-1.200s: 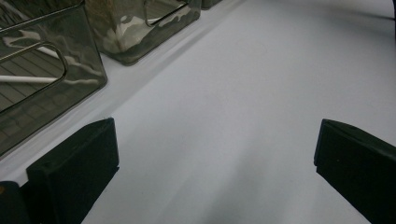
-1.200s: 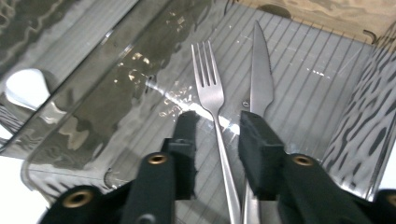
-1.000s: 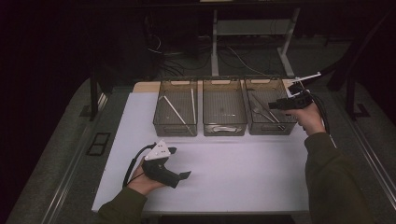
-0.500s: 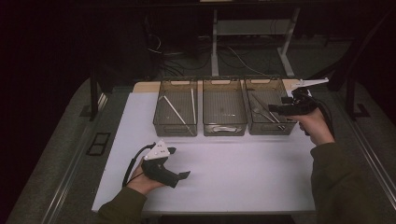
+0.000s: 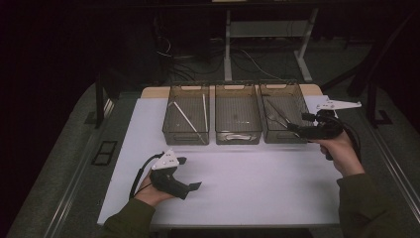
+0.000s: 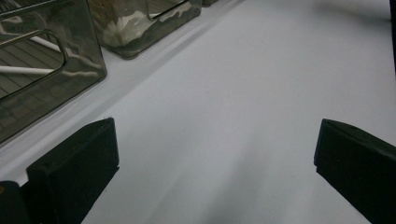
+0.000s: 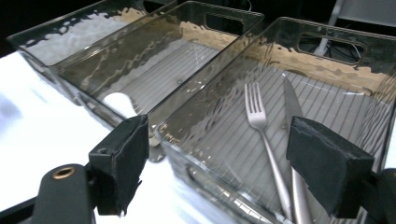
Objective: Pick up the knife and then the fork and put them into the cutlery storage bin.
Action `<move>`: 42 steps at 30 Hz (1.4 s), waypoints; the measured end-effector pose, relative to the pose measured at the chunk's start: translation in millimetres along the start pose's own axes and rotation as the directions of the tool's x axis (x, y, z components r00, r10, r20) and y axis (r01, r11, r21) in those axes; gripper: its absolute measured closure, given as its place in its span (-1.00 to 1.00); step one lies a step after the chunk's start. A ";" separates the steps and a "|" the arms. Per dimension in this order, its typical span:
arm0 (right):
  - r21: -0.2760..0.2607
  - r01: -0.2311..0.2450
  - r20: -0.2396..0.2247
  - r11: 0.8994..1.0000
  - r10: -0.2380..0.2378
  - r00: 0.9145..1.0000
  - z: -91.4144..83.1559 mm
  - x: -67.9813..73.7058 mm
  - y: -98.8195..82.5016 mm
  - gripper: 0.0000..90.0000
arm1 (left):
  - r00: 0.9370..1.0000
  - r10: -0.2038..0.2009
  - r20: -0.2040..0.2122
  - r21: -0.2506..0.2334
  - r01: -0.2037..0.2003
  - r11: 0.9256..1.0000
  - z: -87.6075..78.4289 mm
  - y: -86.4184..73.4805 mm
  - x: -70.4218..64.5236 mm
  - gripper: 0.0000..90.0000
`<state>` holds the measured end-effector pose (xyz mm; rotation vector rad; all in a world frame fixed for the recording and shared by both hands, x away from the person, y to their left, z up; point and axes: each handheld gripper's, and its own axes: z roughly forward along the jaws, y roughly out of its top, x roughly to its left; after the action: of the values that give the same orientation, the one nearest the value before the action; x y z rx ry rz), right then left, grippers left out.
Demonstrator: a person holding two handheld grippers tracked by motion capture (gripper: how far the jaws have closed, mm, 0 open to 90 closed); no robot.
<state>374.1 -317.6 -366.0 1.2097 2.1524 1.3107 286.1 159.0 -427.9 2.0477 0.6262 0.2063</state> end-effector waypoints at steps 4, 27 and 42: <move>-0.008 0.009 -0.025 1.000 -0.009 1.000 -5.5 9.1 -9.5 -0.56 | 1.000 -0.005 0.000 -0.001 0.005 1.000 -0.1 -0.1 0.2 -1.00; -0.023 0.063 -0.067 0.998 -0.064 0.996 -19.2 48.6 -62.0 -0.60 | 1.000 -0.001 0.011 -0.009 0.001 1.000 -1.6 0.8 -1.3 -1.00; -0.020 0.060 -0.096 0.998 -0.062 0.993 -24.0 66.7 -96.4 -0.63 | 1.000 0.000 0.015 -0.008 0.000 1.000 -1.5 1.3 -2.6 -1.00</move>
<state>272.8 -297.3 -426.5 1.0855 2.2213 1.3854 283.8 158.3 -425.8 2.0399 0.6159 0.1931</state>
